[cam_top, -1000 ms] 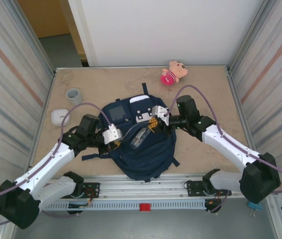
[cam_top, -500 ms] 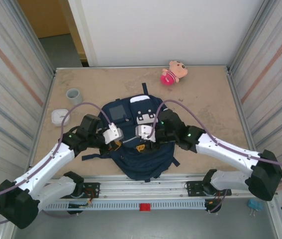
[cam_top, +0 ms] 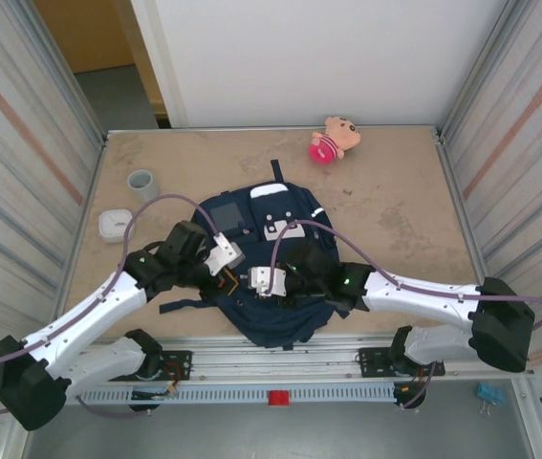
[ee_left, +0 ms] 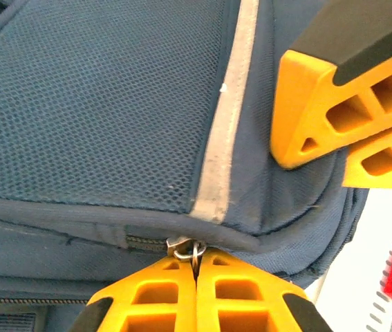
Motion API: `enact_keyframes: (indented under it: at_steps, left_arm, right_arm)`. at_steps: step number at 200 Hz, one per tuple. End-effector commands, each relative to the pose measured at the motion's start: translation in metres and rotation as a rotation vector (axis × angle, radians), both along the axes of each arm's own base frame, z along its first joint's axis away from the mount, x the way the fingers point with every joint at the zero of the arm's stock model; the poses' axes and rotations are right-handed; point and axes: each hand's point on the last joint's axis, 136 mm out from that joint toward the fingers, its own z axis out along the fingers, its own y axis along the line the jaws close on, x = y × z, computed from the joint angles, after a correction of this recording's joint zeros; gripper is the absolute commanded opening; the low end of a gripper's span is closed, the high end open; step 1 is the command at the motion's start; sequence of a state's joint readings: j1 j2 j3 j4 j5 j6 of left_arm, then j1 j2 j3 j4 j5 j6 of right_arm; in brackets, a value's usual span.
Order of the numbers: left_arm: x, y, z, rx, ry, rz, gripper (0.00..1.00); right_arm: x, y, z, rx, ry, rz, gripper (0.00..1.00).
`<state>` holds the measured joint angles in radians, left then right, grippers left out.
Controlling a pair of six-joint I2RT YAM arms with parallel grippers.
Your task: Pack books, pencil case, and school supplies into a backpack
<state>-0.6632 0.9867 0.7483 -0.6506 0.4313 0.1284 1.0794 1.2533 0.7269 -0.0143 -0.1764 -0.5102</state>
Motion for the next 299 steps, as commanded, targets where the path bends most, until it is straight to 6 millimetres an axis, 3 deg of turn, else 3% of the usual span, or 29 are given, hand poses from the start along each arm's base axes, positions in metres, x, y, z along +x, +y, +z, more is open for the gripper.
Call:
enact_keyframes:
  at_steps: [1, 34, 66, 76, 88, 99, 105, 135, 164, 186, 201, 265, 299]
  left_arm:
    - [-0.018, -0.023, 0.030, -0.127, 0.066, -0.051, 0.00]
    - [-0.023, -0.037, 0.037, -0.189, 0.101, -0.050, 0.00]
    - [-0.020, -0.050, 0.045, -0.265, 0.090, -0.028, 0.00]
    - [-0.015, -0.044, 0.040, -0.236, 0.067, 0.010, 0.00]
    - [-0.008, -0.034, 0.030, -0.176, 0.039, 0.067, 0.00]
    - [-0.004, -0.025, 0.023, -0.134, 0.020, 0.102, 0.00]
    - [-0.003, -0.023, 0.022, -0.123, 0.016, 0.111, 0.00]
    - [-0.001, -0.021, 0.017, -0.119, 0.017, 0.136, 0.00]
    - [0.001, -0.024, 0.017, -0.123, 0.021, 0.134, 0.00]
    - [0.001, -0.026, 0.016, -0.126, 0.026, 0.134, 0.00]
    - [0.001, -0.026, 0.015, -0.127, 0.026, 0.134, 0.00]
    - [0.000, -0.028, 0.015, -0.129, 0.029, 0.128, 0.00]
    - [-0.001, -0.028, 0.015, -0.131, 0.028, 0.127, 0.00]
  right_arm:
    - [0.029, 0.001, 0.003, 0.078, 0.003, -0.127, 0.00]
    - [0.037, 0.004, 0.012, 0.158, 0.033, -0.123, 0.00]
    - [0.036, 0.001, 0.006, 0.148, 0.063, -0.111, 0.00]
    - [0.029, -0.004, 0.009, 0.154, 0.111, -0.108, 0.15]
    - [0.018, -0.013, 0.016, 0.168, 0.215, -0.118, 0.40]
    - [0.012, -0.023, 0.024, 0.191, 0.338, -0.181, 0.49]
    - [0.008, -0.029, 0.034, 0.222, 0.404, -0.219, 0.49]
    - [-0.003, -0.058, 0.045, 0.316, 0.812, -0.551, 0.50]
    - [-0.012, -0.081, 0.030, 0.383, 1.118, -0.826, 0.53]
    - [-0.021, -0.083, 0.013, 0.466, 1.364, -0.919, 0.56]
    - [-0.022, -0.078, 0.013, 0.565, 1.505, -0.927, 0.63]
    - [-0.010, -0.063, 0.033, 0.774, 1.607, -0.895, 0.63]
    - [-0.001, -0.055, 0.030, 0.797, 1.655, -0.909, 0.57]
